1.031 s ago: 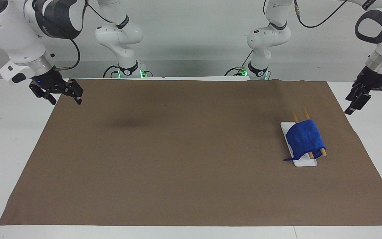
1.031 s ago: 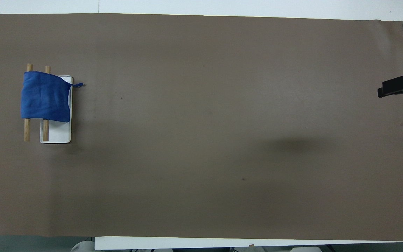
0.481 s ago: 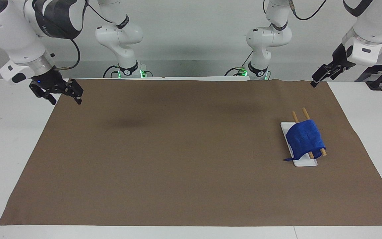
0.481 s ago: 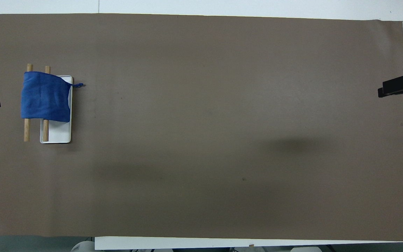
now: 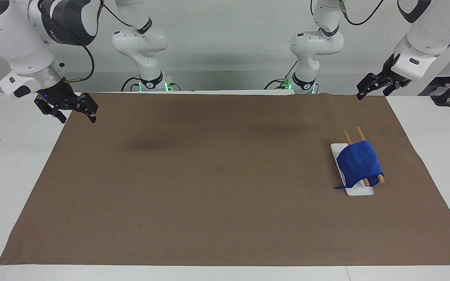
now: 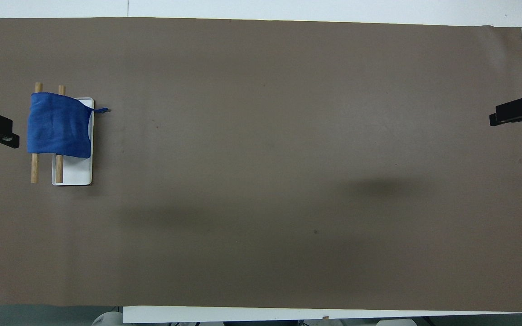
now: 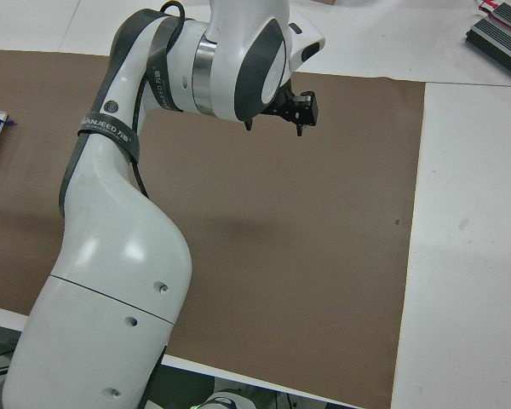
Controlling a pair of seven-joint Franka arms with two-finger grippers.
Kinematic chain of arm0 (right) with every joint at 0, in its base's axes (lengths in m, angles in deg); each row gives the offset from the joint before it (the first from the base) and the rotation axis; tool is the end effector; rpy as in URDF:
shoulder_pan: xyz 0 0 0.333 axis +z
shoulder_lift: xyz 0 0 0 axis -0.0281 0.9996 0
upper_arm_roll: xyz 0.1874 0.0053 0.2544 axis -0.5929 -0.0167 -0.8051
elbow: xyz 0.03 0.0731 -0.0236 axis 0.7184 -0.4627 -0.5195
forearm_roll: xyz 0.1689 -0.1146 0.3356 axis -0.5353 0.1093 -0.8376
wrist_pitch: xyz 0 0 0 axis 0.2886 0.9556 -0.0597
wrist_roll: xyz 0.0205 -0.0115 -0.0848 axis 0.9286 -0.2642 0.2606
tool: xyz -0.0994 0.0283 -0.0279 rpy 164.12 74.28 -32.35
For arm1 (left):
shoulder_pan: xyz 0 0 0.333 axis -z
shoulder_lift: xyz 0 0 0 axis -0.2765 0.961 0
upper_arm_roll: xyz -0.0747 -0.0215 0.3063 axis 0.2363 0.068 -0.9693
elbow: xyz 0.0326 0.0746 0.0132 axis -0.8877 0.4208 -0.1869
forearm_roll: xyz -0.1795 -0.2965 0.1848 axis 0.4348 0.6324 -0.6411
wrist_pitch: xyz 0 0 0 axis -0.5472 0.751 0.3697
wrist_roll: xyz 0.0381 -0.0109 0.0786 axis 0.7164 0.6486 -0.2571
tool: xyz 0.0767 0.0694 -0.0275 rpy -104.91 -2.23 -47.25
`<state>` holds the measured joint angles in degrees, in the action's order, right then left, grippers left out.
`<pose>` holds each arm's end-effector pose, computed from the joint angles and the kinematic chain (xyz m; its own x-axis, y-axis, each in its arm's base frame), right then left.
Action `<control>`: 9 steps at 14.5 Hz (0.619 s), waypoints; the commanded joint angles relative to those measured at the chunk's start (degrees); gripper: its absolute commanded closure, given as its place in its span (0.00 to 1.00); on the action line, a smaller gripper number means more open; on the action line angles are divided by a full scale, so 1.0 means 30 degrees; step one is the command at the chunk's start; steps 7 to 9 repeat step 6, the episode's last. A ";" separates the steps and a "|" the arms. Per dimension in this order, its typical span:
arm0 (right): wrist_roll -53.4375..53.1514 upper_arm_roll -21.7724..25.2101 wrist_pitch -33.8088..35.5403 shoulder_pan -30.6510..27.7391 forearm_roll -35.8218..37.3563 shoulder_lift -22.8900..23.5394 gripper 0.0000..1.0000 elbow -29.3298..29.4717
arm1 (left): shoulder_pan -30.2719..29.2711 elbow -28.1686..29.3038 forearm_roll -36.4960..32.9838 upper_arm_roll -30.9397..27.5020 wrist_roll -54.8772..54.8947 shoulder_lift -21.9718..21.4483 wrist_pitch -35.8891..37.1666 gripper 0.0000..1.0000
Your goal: Right arm passes towel to left arm to hang
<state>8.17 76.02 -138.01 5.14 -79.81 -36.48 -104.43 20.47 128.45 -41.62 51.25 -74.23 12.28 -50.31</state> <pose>0.5552 -0.0767 0.5828 0.9998 -0.0173 0.0022 -0.0173 -0.9995 -0.0277 0.5175 -0.0592 0.6377 0.9871 0.0462 -0.1530 0.0463 -0.9989 -0.0030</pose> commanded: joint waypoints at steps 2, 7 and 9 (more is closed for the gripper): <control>0.0376 -0.0039 0.0131 -0.0084 0.0202 -0.0406 0.01 -0.0372 | 0.0607 0.1592 0.0278 -0.0710 0.0400 -0.0723 -0.1341 0.00; 0.0347 -0.0039 0.0131 -0.0055 0.0231 -0.0406 0.01 -0.0372 | 0.0930 0.1976 0.0278 -0.1060 0.0429 -0.0753 -0.2340 0.00; 0.0347 -0.0039 0.0131 -0.0055 0.0231 -0.0406 0.01 -0.0372 | 0.0930 0.1976 0.0278 -0.1060 0.0429 -0.0753 -0.2340 0.00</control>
